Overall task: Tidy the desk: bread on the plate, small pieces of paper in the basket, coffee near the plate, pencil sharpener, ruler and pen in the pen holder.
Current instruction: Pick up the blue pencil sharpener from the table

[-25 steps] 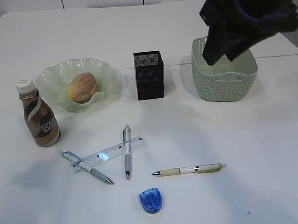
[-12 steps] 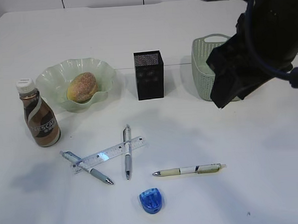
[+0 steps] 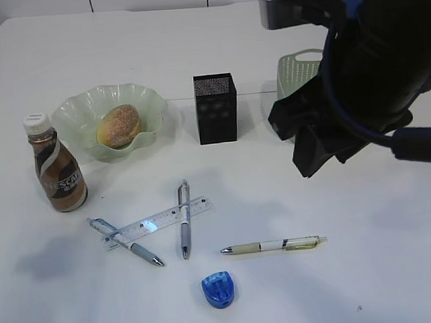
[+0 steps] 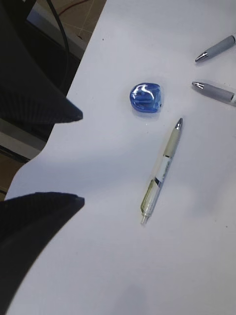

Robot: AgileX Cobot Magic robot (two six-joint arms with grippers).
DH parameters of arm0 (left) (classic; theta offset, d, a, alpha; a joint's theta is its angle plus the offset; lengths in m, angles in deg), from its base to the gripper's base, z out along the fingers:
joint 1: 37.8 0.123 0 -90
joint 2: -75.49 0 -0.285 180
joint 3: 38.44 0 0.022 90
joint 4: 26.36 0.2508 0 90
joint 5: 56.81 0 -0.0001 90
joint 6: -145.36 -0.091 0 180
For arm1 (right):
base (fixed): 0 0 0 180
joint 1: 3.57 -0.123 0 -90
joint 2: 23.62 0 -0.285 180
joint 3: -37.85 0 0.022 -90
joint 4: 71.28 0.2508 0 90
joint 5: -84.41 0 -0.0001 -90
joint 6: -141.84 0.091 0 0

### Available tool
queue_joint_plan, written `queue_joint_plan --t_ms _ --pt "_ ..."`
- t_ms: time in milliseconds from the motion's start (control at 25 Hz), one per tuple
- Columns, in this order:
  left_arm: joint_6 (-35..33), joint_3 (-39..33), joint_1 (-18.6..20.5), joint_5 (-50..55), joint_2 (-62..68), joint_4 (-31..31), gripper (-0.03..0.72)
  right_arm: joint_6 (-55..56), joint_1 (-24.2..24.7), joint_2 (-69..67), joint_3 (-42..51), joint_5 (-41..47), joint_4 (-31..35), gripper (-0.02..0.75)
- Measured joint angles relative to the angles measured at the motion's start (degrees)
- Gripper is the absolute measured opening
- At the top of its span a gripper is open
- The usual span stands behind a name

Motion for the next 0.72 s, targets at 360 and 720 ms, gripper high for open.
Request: queue_joint_plan --t_ms 360,720 --pt "0.0 0.0 0.0 0.0 0.0 -0.1 0.394 3.5 -4.3 -6.8 0.0 -0.1 -0.2 0.37" --pt "0.0 0.0 0.0 0.0 0.0 -0.1 0.394 3.9 -4.6 -12.8 0.0 -4.4 3.1 0.351"
